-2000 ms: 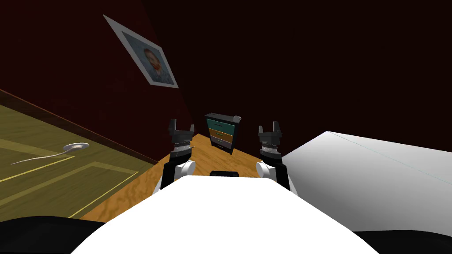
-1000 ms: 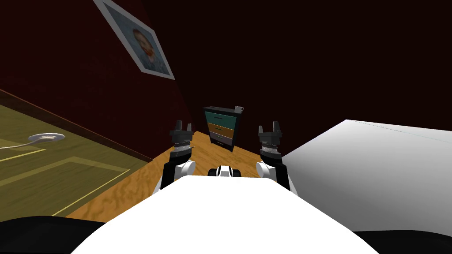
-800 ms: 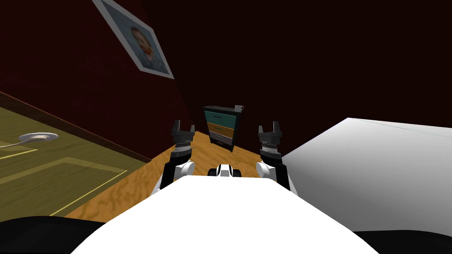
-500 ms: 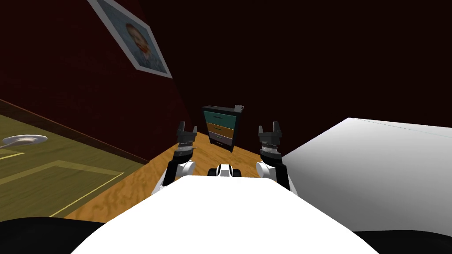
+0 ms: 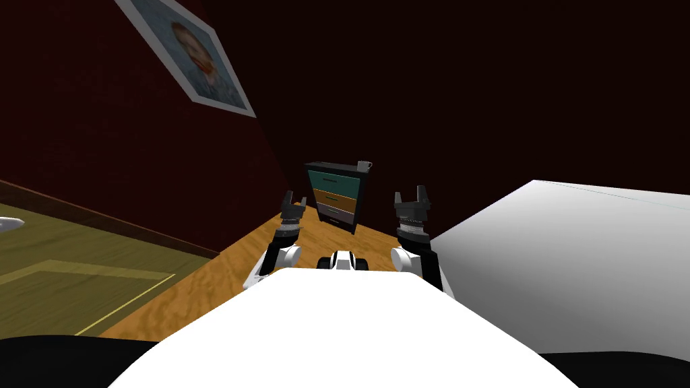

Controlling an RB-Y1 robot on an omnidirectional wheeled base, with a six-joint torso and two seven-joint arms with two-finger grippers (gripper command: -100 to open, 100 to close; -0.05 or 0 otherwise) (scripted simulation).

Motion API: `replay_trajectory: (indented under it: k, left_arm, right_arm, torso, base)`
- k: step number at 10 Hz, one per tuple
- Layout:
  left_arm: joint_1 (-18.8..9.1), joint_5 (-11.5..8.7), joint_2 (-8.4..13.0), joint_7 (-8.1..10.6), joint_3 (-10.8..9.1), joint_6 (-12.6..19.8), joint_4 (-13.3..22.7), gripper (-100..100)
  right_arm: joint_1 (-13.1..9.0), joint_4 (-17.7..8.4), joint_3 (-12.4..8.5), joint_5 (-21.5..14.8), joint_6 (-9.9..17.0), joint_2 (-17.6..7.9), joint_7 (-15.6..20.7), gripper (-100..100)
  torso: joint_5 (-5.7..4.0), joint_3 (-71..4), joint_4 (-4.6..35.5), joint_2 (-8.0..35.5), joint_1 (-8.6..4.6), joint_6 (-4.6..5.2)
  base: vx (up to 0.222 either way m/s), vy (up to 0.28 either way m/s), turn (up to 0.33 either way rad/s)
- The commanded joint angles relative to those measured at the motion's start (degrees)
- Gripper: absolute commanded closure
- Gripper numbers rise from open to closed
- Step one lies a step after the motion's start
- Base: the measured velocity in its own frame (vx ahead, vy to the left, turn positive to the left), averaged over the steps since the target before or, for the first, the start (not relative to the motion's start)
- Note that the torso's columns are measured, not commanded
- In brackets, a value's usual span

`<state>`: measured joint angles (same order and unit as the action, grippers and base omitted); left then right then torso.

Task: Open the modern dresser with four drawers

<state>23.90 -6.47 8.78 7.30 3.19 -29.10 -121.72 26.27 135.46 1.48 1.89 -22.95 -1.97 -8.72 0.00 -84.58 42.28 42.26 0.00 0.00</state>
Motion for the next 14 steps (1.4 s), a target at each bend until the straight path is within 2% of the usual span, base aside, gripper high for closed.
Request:
replay_trajectory:
  k: [1,3,4,8,9,11,14]
  left_arm:
    - [-0.8,0.1,0.4,0.01,0.56,-1.3,3.8,-100]
    - [-2.1,0.1,0.8,0.08,1.09,-2.7,7.8,-100]
    - [-2.1,0.1,0.8,0.08,1.09,-2.7,8.3,-100]
    - [-4.2,0.1,1.2,0.21,1.94,-5.0,14.9,-100]
    - [-4.2,0.1,1.2,0.21,1.94,-5.0,15.4,-100]
    - [-5.7,0.1,1.5,0.3,2.53,-6.5,19.6,-100]
    - [-6.5,0.1,1.6,0.34,2.83,-7.3,23.0,-100]
  right_arm:
    - [0.0,0.0,0.0,0.0,0.0,0.0,0.0,0]
    - [0.0,0.0,0.0,0.0,0.0,0.0,0.0,0]
    - [0.0,0.0,0.0,0.0,0.0,0.0,0.0,0]
    - [0.0,0.0,0.0,0.0,0.0,0.0,0.0,0]
    - [0.0,0.0,0.0,0.0,0.0,0.0,0.0,0]
    - [0.0,0.0,0.0,0.0,0.0,0.0,0.0,0]
    - [0.0,0.0,0.0,0.0,0.0,0.0,0.0,0]
  torso:
    - [-0.02,0.0,0.0,0.1,-0.06,-0.01]
    - [-0.01,0.0,0.0,0.0,-0.01,0.0]
    - [0.01,0.0,0.0,0.0,0.05,0.0]
    - [-0.02,0.0,0.0,0.1,-0.05,-0.01]
    - [-0.02,0.0,0.0,0.1,-0.05,0.01]
    - [0.01,0.0,0.0,0.0,0.03,0.0]
    - [-0.01,0.0,0.0,0.1,-0.03,0.0]
  base:
    - [0.052,0.002,-0.039]
    - [0.082,0.018,-0.064]
    - [0.066,0.025,-0.025]
    - [0.07,0.02,-0.044]
    - [0.046,0.012,-0.026]
    - [0.072,0.027,-0.061]
    - [0.06,0.014,-0.028]
